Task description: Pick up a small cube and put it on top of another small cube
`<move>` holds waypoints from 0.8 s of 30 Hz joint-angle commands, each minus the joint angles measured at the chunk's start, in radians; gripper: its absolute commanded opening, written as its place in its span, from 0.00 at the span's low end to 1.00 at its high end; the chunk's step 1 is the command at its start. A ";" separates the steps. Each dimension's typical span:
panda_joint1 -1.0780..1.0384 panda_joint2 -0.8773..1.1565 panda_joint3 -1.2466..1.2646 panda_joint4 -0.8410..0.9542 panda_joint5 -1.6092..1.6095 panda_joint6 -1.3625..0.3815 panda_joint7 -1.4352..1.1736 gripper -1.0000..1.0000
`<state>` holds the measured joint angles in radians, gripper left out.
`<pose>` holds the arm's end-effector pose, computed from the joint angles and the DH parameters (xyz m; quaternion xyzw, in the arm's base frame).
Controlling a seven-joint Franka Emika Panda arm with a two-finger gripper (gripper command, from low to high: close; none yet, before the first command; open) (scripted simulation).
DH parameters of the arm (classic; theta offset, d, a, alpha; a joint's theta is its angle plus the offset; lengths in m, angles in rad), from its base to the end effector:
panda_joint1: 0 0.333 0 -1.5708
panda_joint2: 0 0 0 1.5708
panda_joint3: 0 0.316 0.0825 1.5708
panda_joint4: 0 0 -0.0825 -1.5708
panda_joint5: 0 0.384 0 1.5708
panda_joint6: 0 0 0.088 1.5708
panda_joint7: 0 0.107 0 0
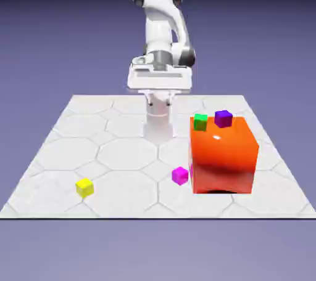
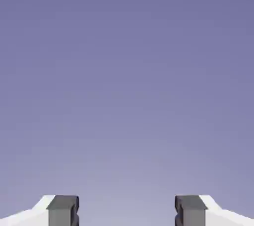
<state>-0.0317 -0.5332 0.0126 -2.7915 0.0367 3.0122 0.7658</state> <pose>0.3968 -0.0102 0.4493 -0.8530 0.3700 -0.3407 0.1395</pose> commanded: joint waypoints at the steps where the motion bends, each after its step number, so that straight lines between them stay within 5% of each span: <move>1: -0.036 0.031 0.010 0.015 0.031 -0.021 0.021 0.50; 24: -0.870 0.731 0.251 0.369 0.731 -0.493 0.493 0.50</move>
<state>-0.9014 0.1981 0.2637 -2.4225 0.7680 2.5192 1.2585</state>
